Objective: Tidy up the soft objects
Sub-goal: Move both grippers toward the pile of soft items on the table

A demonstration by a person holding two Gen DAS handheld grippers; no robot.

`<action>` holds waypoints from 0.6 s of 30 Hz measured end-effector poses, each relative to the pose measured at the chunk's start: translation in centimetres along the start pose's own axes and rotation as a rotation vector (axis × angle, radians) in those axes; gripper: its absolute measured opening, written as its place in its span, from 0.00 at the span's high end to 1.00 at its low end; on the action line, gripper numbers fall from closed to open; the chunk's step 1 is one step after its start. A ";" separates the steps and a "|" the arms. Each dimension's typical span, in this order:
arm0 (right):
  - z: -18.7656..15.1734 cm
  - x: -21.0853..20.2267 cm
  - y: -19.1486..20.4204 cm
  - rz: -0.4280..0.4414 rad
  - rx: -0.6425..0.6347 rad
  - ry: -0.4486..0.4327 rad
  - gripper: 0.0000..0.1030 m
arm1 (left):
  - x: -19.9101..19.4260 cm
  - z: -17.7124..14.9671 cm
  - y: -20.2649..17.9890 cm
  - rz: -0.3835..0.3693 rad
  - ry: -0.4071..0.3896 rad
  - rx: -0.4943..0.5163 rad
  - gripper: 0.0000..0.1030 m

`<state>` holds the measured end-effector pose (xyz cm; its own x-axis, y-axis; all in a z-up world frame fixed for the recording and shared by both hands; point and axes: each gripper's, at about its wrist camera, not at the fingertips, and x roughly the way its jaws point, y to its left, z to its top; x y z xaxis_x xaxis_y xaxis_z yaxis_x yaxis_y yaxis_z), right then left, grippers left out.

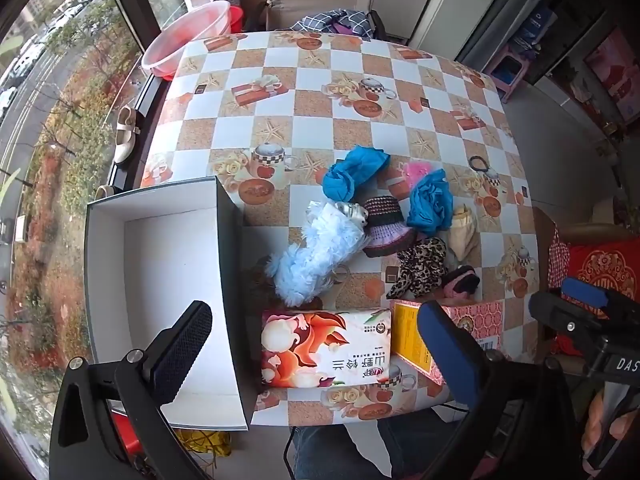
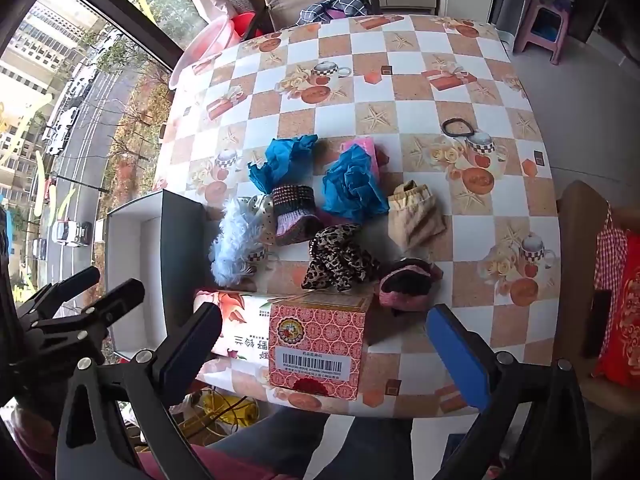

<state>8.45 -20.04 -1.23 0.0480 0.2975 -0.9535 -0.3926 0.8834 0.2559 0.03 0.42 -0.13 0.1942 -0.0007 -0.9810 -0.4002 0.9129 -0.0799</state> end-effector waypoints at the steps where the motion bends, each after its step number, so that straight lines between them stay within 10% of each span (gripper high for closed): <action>1: 0.1 0.1 -0.3 -0.005 0.004 0.001 0.00 | 0.2 0.2 0.4 0.000 0.005 -0.011 0.00; 18: 2.3 3.1 -6.3 -0.051 0.088 0.074 0.00 | 6.4 3.8 -1.7 -0.070 0.128 0.040 0.00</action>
<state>13.18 -23.87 -5.47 -0.0033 0.2270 -0.9739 -0.3087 0.9261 0.2169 5.38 0.39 -5.59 0.1036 -0.1149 -0.9880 -0.3529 0.9244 -0.1445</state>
